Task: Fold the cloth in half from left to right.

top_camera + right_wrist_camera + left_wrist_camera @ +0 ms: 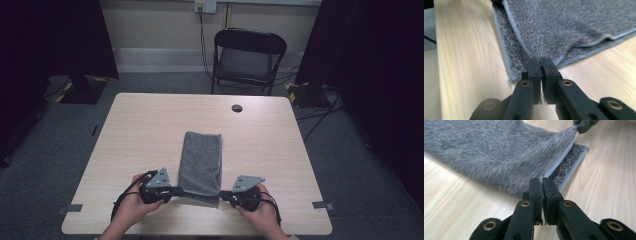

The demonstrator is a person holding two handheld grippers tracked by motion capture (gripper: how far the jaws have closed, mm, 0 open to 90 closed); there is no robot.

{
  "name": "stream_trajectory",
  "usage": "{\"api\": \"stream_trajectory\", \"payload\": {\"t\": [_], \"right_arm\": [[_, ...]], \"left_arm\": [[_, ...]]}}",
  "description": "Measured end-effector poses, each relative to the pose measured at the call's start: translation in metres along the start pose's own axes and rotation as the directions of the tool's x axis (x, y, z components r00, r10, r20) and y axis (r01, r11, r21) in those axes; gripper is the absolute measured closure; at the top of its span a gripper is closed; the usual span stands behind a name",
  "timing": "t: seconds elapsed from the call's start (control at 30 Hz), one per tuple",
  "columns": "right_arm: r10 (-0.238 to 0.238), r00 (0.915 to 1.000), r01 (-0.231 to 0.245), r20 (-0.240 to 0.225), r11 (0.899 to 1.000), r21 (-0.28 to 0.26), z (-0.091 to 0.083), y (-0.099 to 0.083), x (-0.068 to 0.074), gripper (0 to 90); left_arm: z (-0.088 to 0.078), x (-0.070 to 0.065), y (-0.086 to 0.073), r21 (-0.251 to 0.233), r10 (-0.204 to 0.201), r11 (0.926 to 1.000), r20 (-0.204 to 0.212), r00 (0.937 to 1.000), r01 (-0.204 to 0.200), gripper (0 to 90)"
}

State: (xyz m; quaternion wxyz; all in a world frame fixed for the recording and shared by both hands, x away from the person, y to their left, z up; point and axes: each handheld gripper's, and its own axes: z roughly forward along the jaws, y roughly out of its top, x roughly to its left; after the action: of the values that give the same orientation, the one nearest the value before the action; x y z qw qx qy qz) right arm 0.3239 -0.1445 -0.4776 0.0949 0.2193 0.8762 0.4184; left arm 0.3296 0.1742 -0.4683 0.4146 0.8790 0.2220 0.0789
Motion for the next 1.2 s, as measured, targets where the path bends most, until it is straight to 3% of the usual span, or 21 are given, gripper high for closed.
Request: {"api": "stream_trajectory", "payload": {"t": [0.13,0.2,0.27,0.37,0.43,0.5,0.6,0.7,0.73,0.97,1.1,1.2], "right_arm": [[0.025,0.9993,-0.026,-0.029,0.999,-0.026,-0.007,0.0,0.009,84.3],[0.038,0.9973,-0.039,-0.063,0.999,-0.02,-0.005,0.0,0.015,75.9],[0.029,0.997,-0.028,-0.071,0.999,0.02,0.002,-0.003,0.021,73.2],[0.023,0.9985,-0.022,-0.049,0.999,0.03,0.008,-0.007,0.022,62.5],[0.031,0.9991,-0.03,-0.03,0.999,0.03,0.01,-0.007,0.021,59.5],[0.026,0.9995,-0.025,-0.019,0.999,0.039,0.012,-0.009,0.021,57.9],[0.032,0.9994,-0.031,-0.013,0.999,0.036,0.014,-0.012,0.02,57.4],[0.009,0.9999,-0.009,0.004,0.999,0.043,0.015,-0.011,0.02,56.9],[0.01,0.9999,-0.011,0.003,0.999,0.038,0.015,-0.012,0.019,56.8],[0.016,0.9999,-0.016,0.002,1.0,0.024,0.015,-0.014,0.018,55.3],[0.015,0.9997,-0.014,-0.019,0.999,0.046,0.012,-0.013,0.017,48.0],[0.016,0.9991,-0.014,-0.039,0.999,0.053,0.005,-0.012,0.014,47.9]], "left_arm": [[0.003,-0.007,-0.006,0.02,0.006,0.9998,0.014,0.9999,-0.007,82.9],[0.004,-0.008,-0.008,0.012,0.021,0.9997,-0.004,0.9998,-0.021,63.1],[0.003,-0.009,-0.008,0.03,0.031,0.9991,0.008,0.9995,-0.032,63.2],[0.003,-0.015,-0.005,-0.008,0.045,0.999,0.055,0.9975,-0.045,57.3],[0.008,-0.018,-0.005,0.012,0.074,0.9971,0.055,0.9957,-0.075,56.5],[0.014,-0.015,-0.008,0.03,0.084,0.9959,0.046,0.9954,-0.085,56.8],[0.018,-0.011,-0.012,0.06,0.061,0.9961,0.055,0.9966,-0.064,68.5],[0.013,-0.01,-0.01,0.088,0.033,0.9954,0.058,0.9978,-0.038,85.9],[0.011,-0.01,-0.01,0.091,0.032,0.9952,0.061,0.9976,-0.037,87.4],[-0.008,-0.012,-0.01,0.011,0.022,0.9997,0.116,0.993,-0.023,87.8],[-0.001,-0.017,-0.024,0.1,0.041,0.9933,0.166,0.9852,-0.058,85.2],[-0.003,-0.018,-0.025,0.101,0.041,0.9931,0.18,0.9829,-0.06,80.2]]}}
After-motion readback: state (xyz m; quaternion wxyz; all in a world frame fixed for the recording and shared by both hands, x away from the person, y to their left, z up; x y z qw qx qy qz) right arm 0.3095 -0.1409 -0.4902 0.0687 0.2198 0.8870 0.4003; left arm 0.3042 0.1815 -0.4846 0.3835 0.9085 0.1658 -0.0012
